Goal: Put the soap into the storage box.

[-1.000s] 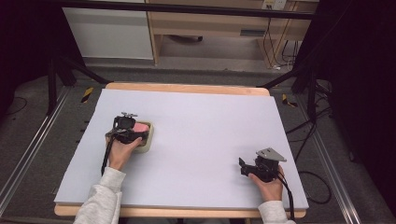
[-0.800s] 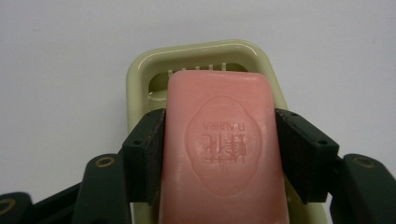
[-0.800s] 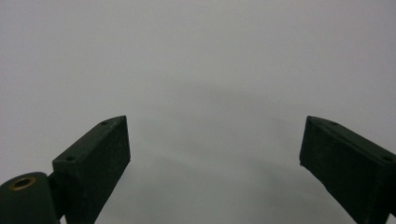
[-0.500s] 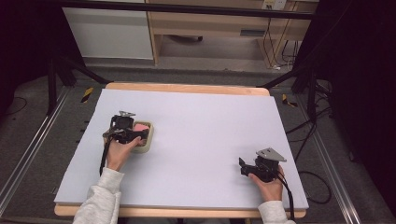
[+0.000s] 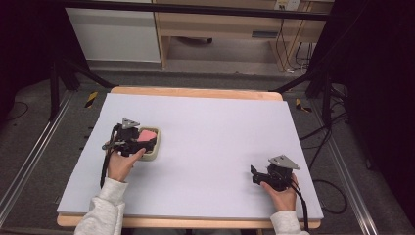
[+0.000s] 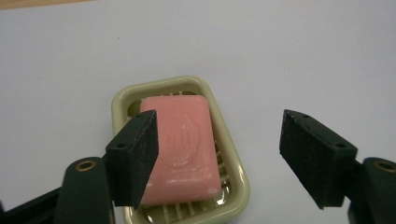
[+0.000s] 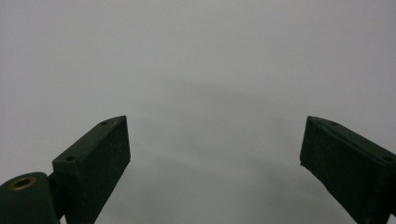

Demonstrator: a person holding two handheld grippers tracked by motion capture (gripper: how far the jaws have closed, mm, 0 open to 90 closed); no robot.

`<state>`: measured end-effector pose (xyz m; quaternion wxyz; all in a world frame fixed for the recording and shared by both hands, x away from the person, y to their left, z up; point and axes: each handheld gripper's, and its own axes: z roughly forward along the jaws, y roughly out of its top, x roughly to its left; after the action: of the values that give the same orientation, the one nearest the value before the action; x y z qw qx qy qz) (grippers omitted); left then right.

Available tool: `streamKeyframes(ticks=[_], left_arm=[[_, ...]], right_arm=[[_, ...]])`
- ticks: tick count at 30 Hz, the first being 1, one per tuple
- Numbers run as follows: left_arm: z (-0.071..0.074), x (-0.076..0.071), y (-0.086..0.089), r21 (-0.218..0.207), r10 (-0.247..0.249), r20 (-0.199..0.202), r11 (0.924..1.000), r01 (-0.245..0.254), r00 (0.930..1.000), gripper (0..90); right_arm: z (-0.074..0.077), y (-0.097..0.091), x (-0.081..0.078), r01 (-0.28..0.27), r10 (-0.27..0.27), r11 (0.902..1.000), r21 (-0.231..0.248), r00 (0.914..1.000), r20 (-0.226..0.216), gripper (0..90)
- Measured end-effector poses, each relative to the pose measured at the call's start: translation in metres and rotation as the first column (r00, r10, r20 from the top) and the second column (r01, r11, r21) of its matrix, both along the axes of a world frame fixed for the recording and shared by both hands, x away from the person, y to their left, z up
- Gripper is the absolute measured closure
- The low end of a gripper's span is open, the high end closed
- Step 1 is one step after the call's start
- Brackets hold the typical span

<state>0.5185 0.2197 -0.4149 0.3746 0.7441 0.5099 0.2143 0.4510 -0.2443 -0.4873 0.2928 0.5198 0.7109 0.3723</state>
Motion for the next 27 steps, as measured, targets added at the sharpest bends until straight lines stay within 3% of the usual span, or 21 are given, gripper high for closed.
streamKeyframes(ticks=[6,11,19,27], left_arm=[[-0.001,-0.017,0.006,-0.037,-0.017,0.036,0.9992,0.019,0.9992,32.1],[-0.005,-0.034,0.015,-0.038,-0.033,0.070,0.9986,0.035,0.9970,29.5],[-0.019,-0.051,0.036,-0.037,-0.023,0.050,0.9990,0.025,0.9985,23.4],[-0.030,-0.058,0.048,-0.020,-0.011,0.053,0.9997,0.013,0.9985,21.4]], right_arm=[[0.000,-0.001,0.000,0.002,-0.002,1.0000,0.004,1.0000,-0.001,8.6],[0.000,-0.001,0.000,0.007,-0.007,0.9999,0.010,1.0000,-0.001,8.2],[0.000,-0.002,0.000,0.013,-0.013,0.9998,0.015,0.9999,0.002,7.5],[0.001,-0.005,-0.002,0.029,-0.030,0.9987,0.041,0.9993,0.023,7.7]])
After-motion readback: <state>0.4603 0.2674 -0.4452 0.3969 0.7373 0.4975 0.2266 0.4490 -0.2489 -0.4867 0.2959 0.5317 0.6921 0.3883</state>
